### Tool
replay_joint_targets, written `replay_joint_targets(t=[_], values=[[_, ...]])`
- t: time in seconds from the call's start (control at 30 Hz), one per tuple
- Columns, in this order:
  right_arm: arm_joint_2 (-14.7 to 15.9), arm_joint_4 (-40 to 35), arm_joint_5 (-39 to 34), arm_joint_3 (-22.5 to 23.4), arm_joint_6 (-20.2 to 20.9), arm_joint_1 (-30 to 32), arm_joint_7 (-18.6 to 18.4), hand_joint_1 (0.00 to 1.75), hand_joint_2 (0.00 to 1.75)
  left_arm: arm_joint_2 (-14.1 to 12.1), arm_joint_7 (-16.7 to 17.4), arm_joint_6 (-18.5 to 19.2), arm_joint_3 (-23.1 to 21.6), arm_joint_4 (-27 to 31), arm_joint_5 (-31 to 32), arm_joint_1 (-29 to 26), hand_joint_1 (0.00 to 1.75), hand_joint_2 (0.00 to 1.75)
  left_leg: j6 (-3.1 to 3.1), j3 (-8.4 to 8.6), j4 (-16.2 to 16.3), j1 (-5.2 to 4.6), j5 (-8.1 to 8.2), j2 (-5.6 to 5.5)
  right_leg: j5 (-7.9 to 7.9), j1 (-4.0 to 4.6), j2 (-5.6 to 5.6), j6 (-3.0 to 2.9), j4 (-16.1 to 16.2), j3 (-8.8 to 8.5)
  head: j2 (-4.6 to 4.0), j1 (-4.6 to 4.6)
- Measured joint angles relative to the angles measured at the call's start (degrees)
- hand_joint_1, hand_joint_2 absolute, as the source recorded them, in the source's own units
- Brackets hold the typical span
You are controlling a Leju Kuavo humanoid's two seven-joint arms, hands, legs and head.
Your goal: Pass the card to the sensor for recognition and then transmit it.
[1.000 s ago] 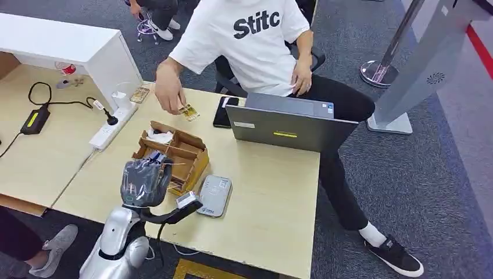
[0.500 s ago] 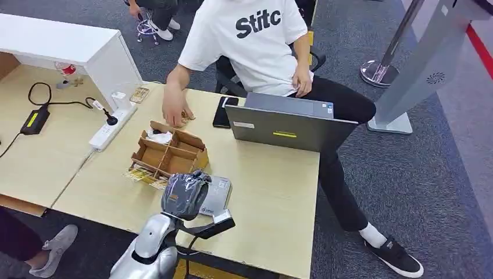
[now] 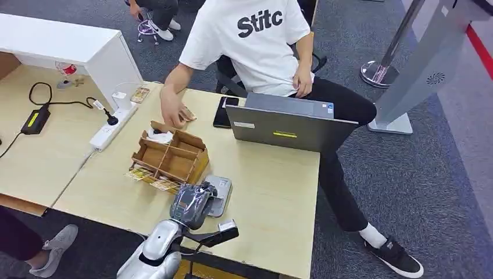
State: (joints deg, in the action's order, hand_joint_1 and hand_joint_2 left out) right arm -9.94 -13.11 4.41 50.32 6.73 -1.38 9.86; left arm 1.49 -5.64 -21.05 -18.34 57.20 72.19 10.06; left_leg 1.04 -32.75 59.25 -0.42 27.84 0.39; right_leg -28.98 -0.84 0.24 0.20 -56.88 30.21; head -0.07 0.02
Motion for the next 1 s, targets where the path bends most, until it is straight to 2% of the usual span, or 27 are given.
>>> replay_joint_targets(t=[0.13, 0.2, 0.37, 0.53, 0.77, 1.0], values=[[0.3, 0.0, -0.1, 0.8, 1.2, 0.0, 1.8, 0.0, 1.75, -0.4, -0.3, -1.6, 0.0, -0.3, -0.8, 0.1, 1.75, 1.75, -0.01, 0.0, 0.0, 0.01, -0.06, -0.01, 0.05, 0.01, 0.0, 0.04, 0.0, -0.01, 0.0, 0.0], [0.3, 0.0, -0.6, 1.5, 2.0, 0.0, 3.0, 0.0, 1.75, -1.6, -0.9, -2.3, 0.3, 2.4, -3.0, -0.6, 1.75, 1.75, 0.01, -0.02, 0.0, 0.02, -0.08, 0.03, 0.07, 0.02, 0.02, 0.0, 0.0, 0.03, 0.0, 0.02], [0.5, -0.1, -1.3, 3.4, 4.0, 0.0, 5.2, 0.0, 1.75, -6.4, -2.1, 0.4, 3.8, 13.1, -7.8, -1.4, 1.75, 1.75, -0.02, -0.04, 0.0, 0.05, -0.1, 0.0, 0.07, 0.06, -0.01, 0.0, -0.1, 0.06, 0.0, -0.02], [0.8, -0.3, -0.6, 4.1, 5.9, 0.0, 7.3, 0.0, 1.75, -11.2, -2.7, 1.5, 8.9, 19.6, -9.6, -1.2, 1.75, 1.75, -0.08, -0.05, 0.0, 0.08, -0.14, 0.01, 0.07, 0.07, 0.03, -0.01, -0.1, 0.08, 0.0, 0.0], [1.1, -0.4, 0.3, 4.1, 7.0, -0.3, 8.9, 0.0, 1.75, -16.2, -3.7, 2.2, 15.3, 21.0, -10.4, -0.9, 1.75, 1.75, -0.09, -0.05, 0.0, 0.08, -0.16, 0.01, 0.07, 0.06, 0.01, -0.01, -0.1, 0.08, 0.0, 0.0], [1.1, -0.4, 0.1, 4.4, 7.2, -0.6, 9.0, 0.0, 1.75, -18.1, -4.4, 1.9, 19.7, 21.0, -10.6, -1.4, 1.75, 1.75, -0.09, -0.07, 0.0, 0.06, -0.16, 0.0, 0.07, 0.05, 0.0, -0.01, -0.1, 0.08, 0.0, 0.02]])
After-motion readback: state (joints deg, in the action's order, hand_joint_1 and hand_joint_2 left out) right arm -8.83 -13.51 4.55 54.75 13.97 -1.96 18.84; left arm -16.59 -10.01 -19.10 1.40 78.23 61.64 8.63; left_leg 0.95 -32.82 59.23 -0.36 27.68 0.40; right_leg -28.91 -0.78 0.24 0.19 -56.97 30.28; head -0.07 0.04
